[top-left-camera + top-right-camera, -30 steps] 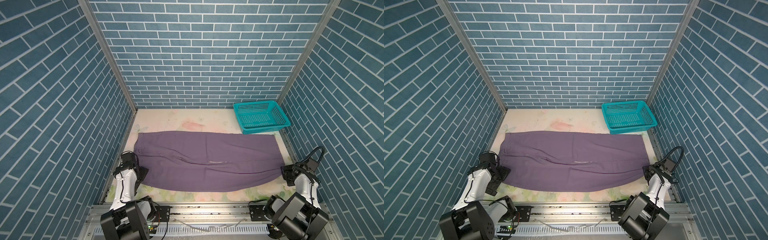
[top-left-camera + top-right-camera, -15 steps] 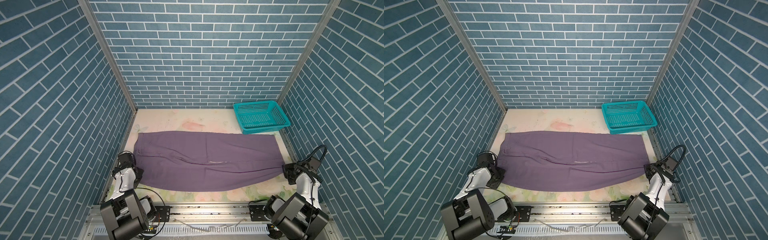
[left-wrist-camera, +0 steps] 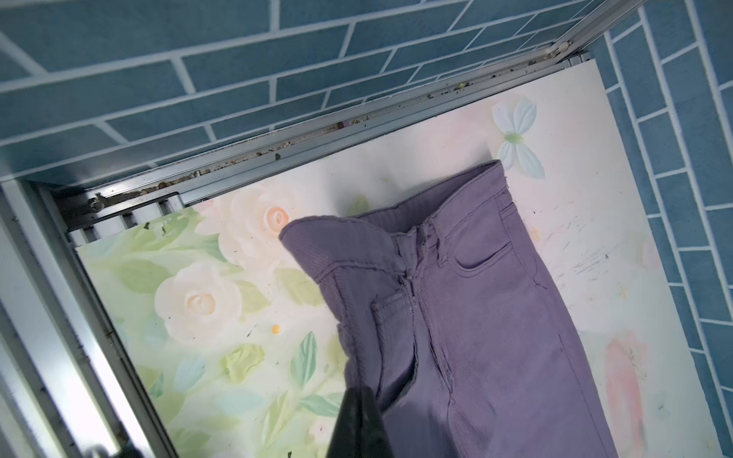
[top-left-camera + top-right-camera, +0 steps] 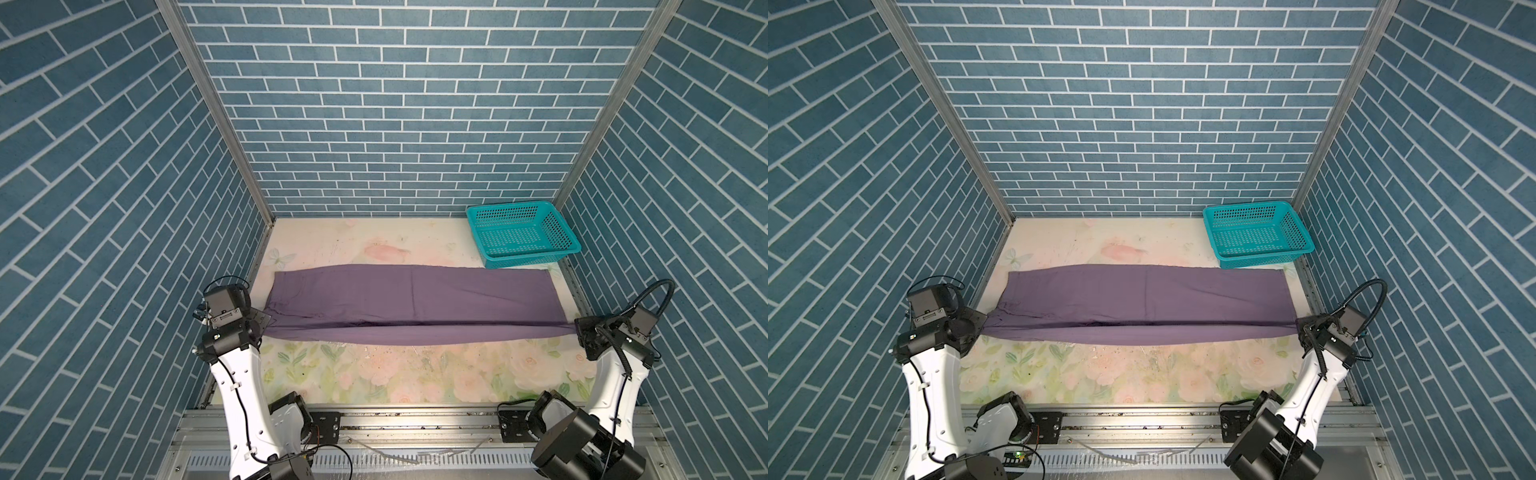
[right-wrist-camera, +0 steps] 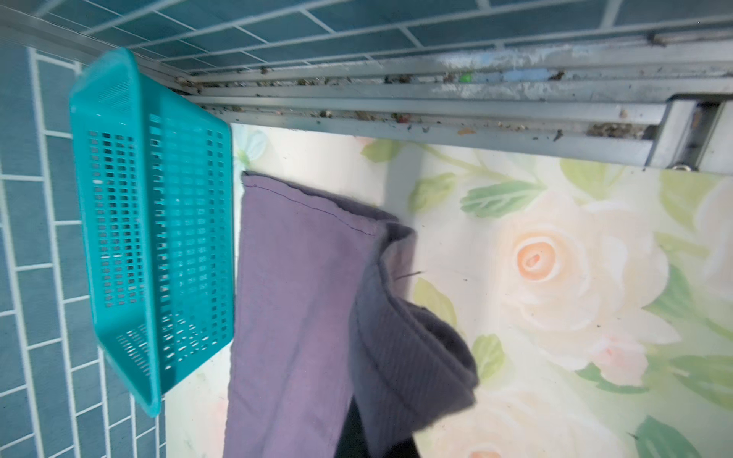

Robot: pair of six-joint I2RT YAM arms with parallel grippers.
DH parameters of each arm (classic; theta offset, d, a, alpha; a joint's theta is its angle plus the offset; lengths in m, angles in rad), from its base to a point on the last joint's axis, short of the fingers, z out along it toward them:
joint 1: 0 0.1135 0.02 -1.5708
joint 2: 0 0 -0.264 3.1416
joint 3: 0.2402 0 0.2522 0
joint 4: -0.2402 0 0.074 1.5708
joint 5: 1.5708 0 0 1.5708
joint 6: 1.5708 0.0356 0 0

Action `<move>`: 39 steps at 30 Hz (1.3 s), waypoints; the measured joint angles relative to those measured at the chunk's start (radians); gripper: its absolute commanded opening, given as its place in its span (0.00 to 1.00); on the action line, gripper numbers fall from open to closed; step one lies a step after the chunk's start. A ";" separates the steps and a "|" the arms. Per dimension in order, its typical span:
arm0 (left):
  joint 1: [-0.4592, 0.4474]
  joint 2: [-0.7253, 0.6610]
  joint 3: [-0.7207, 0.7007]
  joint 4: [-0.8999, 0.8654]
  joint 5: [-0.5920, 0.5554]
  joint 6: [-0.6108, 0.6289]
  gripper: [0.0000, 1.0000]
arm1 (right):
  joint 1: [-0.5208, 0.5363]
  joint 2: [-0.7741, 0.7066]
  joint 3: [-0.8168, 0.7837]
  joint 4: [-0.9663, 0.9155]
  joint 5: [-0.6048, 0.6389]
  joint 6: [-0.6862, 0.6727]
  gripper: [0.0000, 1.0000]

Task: Fold and stack the trousers
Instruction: Fold the trousers at the center of the table.

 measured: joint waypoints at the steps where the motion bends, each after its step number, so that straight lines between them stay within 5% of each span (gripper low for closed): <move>1: 0.002 0.000 0.013 -0.023 0.002 0.003 0.00 | 0.000 -0.007 0.021 -0.007 -0.001 0.005 0.00; 12: 0.023 -0.001 0.293 -0.190 -0.060 0.079 0.00 | 0.001 -0.034 0.140 -0.066 -0.031 0.045 0.00; 20: 0.033 0.045 0.295 -0.205 -0.112 0.082 0.00 | 0.003 -0.051 0.134 -0.072 -0.046 0.066 0.00; 30: 0.029 0.194 0.202 -0.058 -0.037 0.021 0.00 | 0.076 0.043 0.111 -0.013 -0.013 0.088 0.00; 39: -0.109 0.335 0.201 0.074 -0.091 -0.015 0.00 | 0.208 0.218 0.111 0.127 0.084 0.089 0.00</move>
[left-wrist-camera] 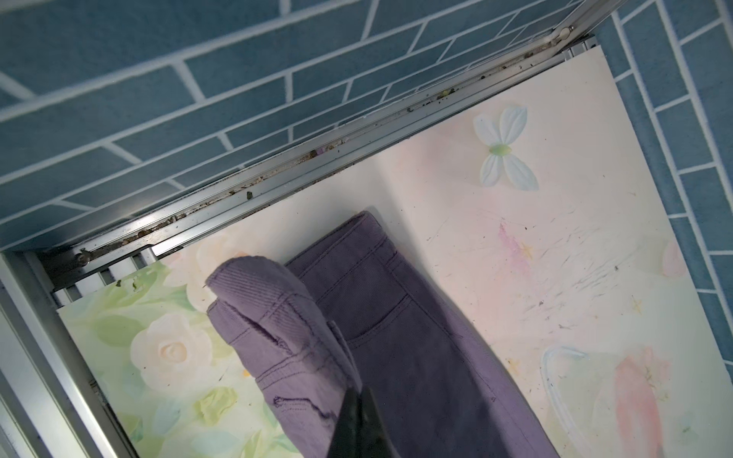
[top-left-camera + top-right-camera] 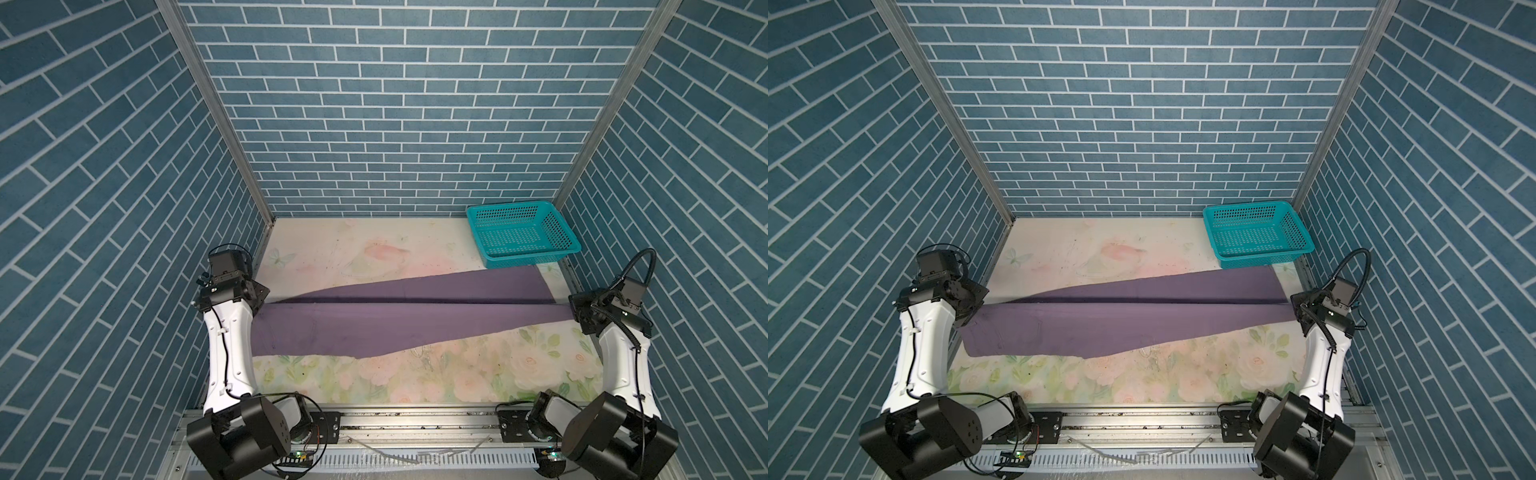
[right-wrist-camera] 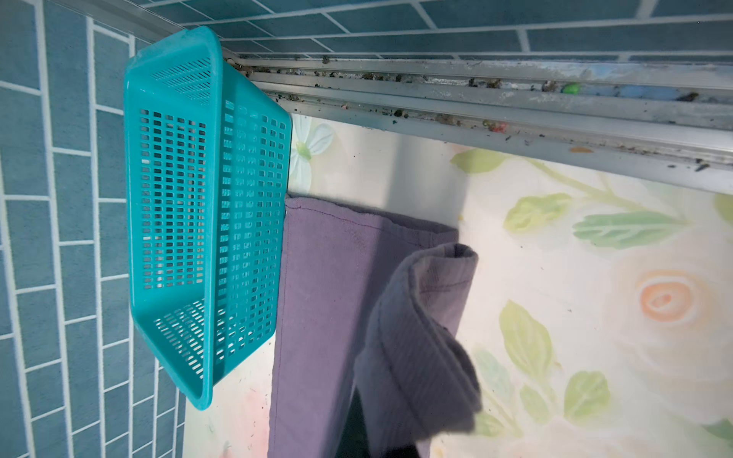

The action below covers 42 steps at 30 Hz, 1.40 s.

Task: Fold and stack the trousers
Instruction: Fold the trousers at the center of the table.

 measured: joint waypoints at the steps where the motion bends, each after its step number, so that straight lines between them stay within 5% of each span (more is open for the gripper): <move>1: -0.006 0.013 0.000 0.008 -0.006 -0.004 0.00 | 0.006 0.017 0.000 0.013 0.005 0.000 0.00; 16: -0.124 0.263 0.040 0.101 -0.099 -0.045 0.00 | 0.073 0.297 0.028 0.160 0.057 0.000 0.00; 32: -0.187 0.511 0.153 0.170 -0.146 -0.063 0.00 | 0.164 0.687 0.250 0.304 0.048 0.000 0.00; 37: -0.196 0.564 0.164 0.191 -0.159 -0.063 0.04 | 0.170 0.759 0.278 0.343 0.051 0.009 0.34; 42: -0.194 0.601 0.189 0.206 -0.190 -0.059 0.37 | 0.167 0.779 0.305 0.395 0.059 0.010 0.46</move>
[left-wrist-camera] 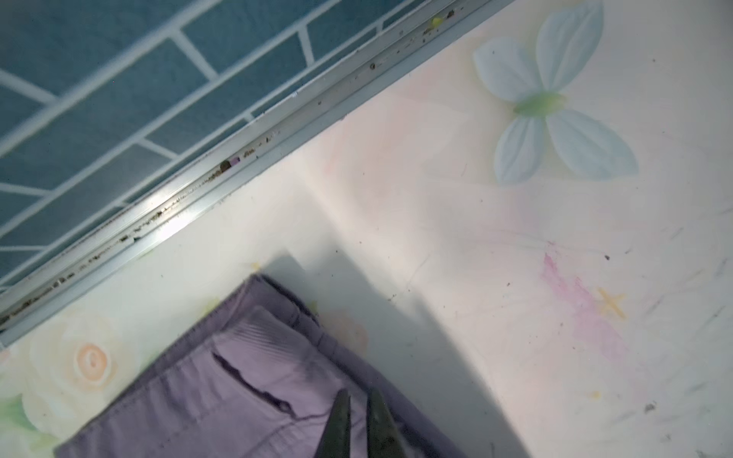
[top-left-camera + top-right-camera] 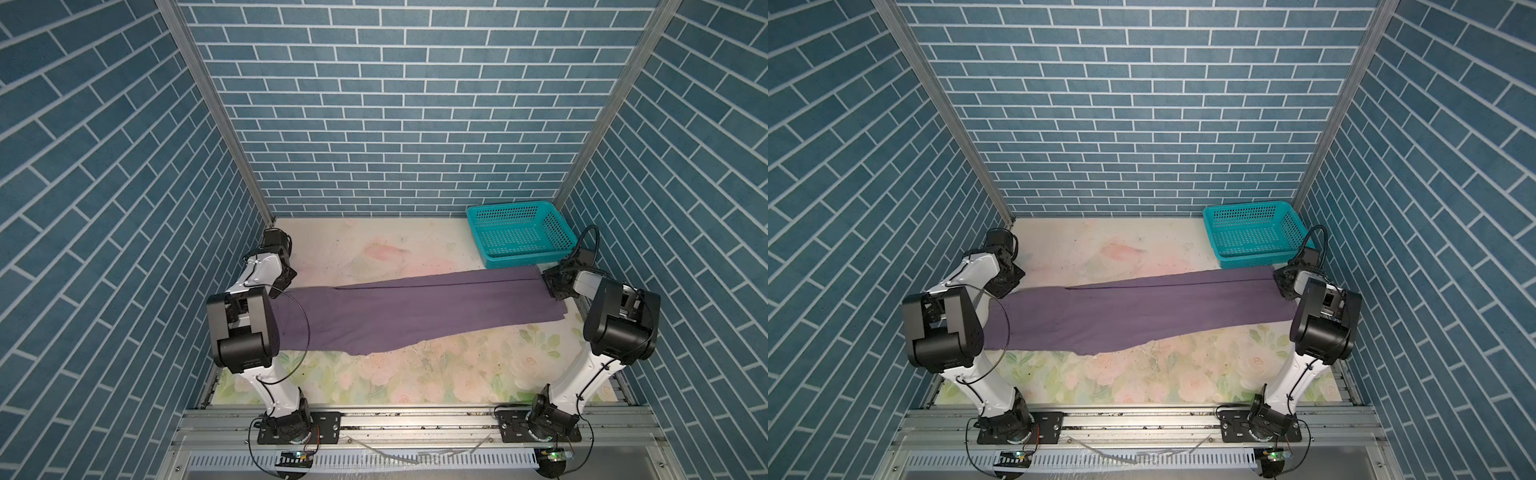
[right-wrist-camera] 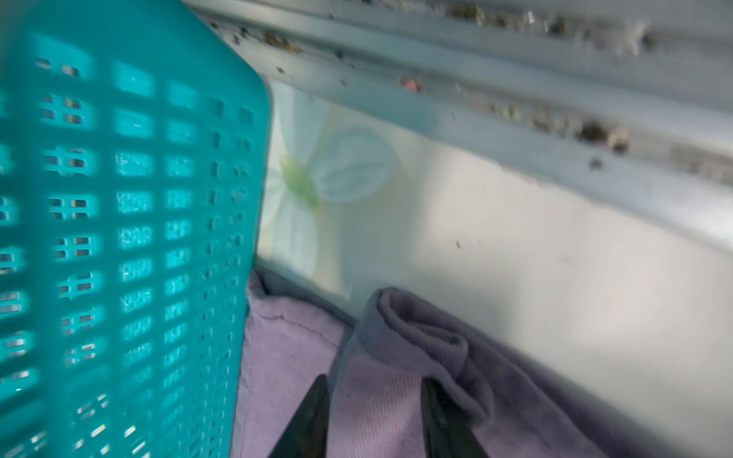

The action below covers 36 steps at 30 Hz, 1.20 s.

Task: Fold and stack the trousers
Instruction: Fold the trousers at the center of the table.

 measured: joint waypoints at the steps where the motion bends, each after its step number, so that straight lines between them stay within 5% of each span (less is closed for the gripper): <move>1: 0.002 0.008 0.011 0.002 -0.007 -0.002 0.40 | -0.001 0.003 0.002 0.008 -0.004 -0.001 0.46; 7: 0.005 0.023 0.086 -0.005 -0.024 0.001 0.42 | -0.005 0.006 0.014 0.032 -0.057 -0.036 0.50; 13: -0.002 -0.106 0.067 -0.003 -0.006 0.005 0.42 | -0.008 -0.102 0.006 0.000 -0.070 -0.150 0.50; 16: -0.029 -0.222 0.005 -0.003 -0.003 0.008 0.42 | -0.008 -0.244 -0.042 -0.013 -0.059 -0.215 0.31; 18: -0.060 -0.296 -0.052 -0.005 0.002 0.014 0.42 | -0.008 -0.344 -0.088 -0.021 -0.047 -0.250 0.00; 22: -0.099 -0.381 -0.177 -0.003 0.042 0.026 0.37 | -0.008 -0.447 -0.172 -0.047 -0.035 -0.285 0.00; 27: -0.114 -0.398 -0.313 -0.008 0.100 0.045 0.24 | -0.008 -0.394 -0.207 -0.121 -0.053 -0.328 0.00; 36: -0.136 -0.362 -0.402 0.041 0.158 0.057 0.21 | -0.008 -0.163 -0.162 -0.201 -0.097 -0.347 0.00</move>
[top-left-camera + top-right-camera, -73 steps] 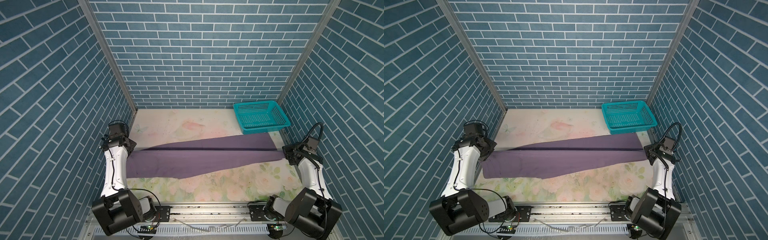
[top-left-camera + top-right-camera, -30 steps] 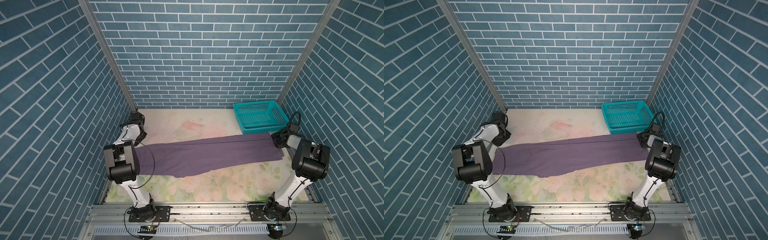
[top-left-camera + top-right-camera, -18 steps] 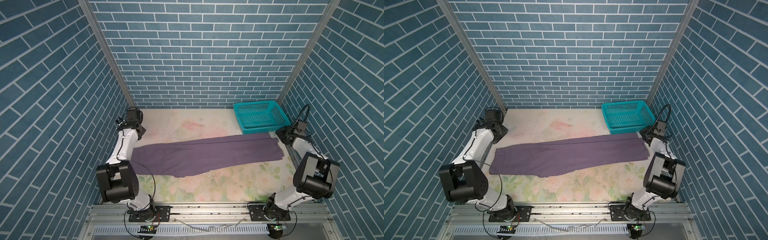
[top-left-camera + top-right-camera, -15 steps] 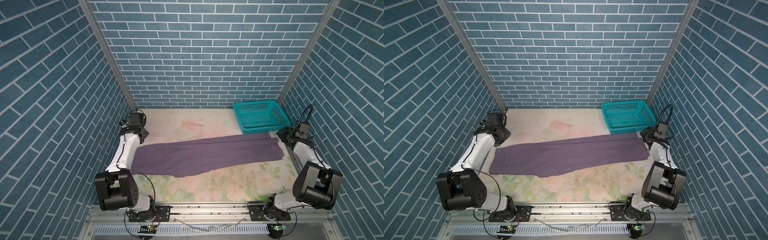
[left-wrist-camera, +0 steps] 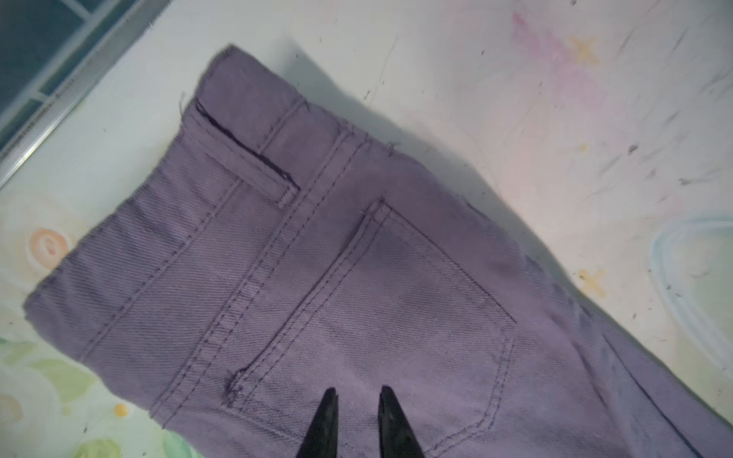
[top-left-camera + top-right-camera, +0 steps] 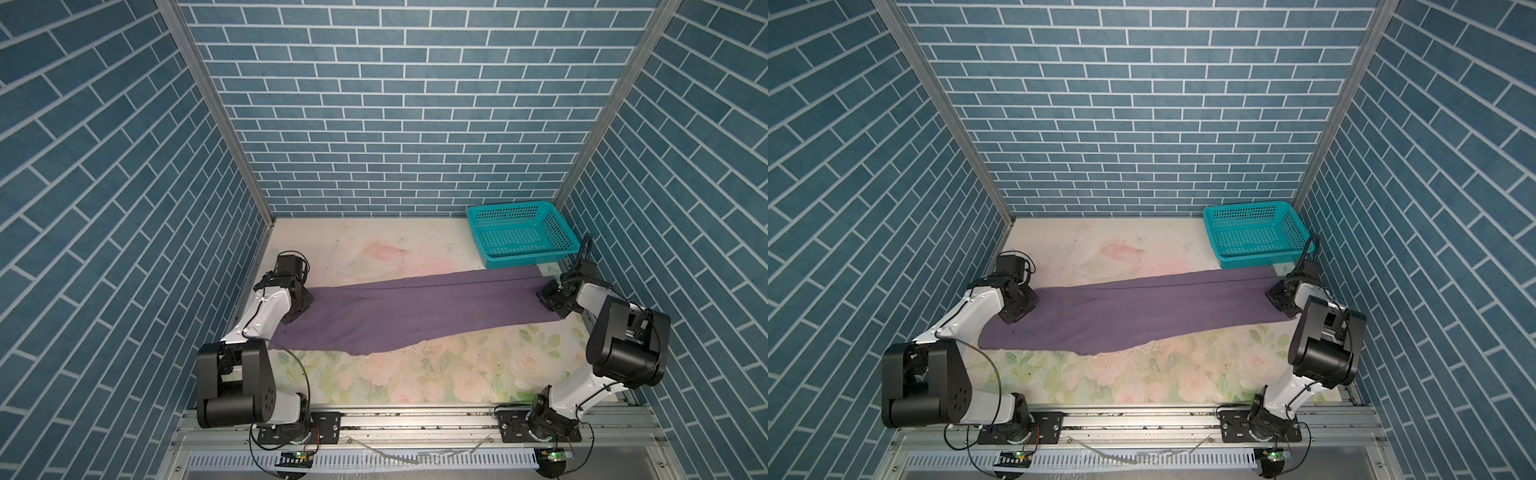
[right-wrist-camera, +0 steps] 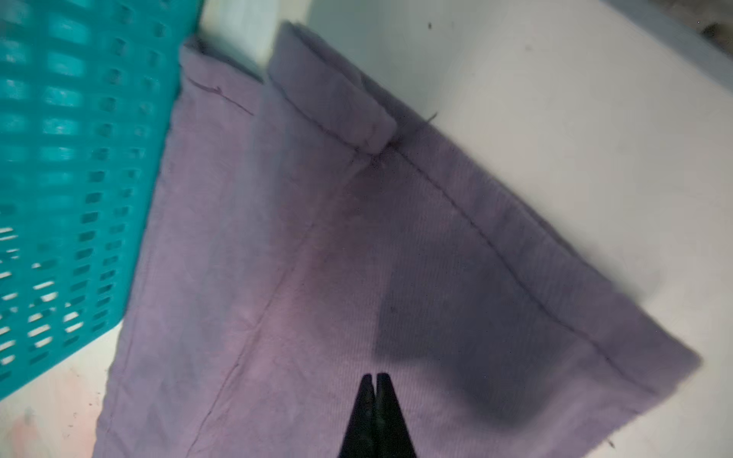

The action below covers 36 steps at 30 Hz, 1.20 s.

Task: Fold and stack the trousers
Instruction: Smooth out the trousers at the center of the table.

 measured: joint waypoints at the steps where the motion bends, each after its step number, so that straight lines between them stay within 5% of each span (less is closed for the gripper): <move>1: 0.000 0.008 -0.007 0.005 0.003 0.001 0.21 | 0.000 0.014 0.010 -0.003 0.000 0.000 0.00; 16: 0.000 0.126 -0.015 0.071 0.042 0.021 0.18 | 0.000 0.181 0.192 0.029 0.013 0.002 0.00; 24: 0.000 0.116 -0.015 0.068 0.039 0.023 0.18 | 0.000 0.291 0.333 0.142 -0.076 0.072 0.00; 33: 0.000 0.041 -0.015 0.058 0.039 0.021 0.19 | -0.001 0.255 0.340 0.224 -0.150 0.128 0.00; 36: 0.000 0.000 -0.017 0.049 0.041 0.019 0.28 | -0.002 0.178 0.280 0.208 -0.149 0.125 0.00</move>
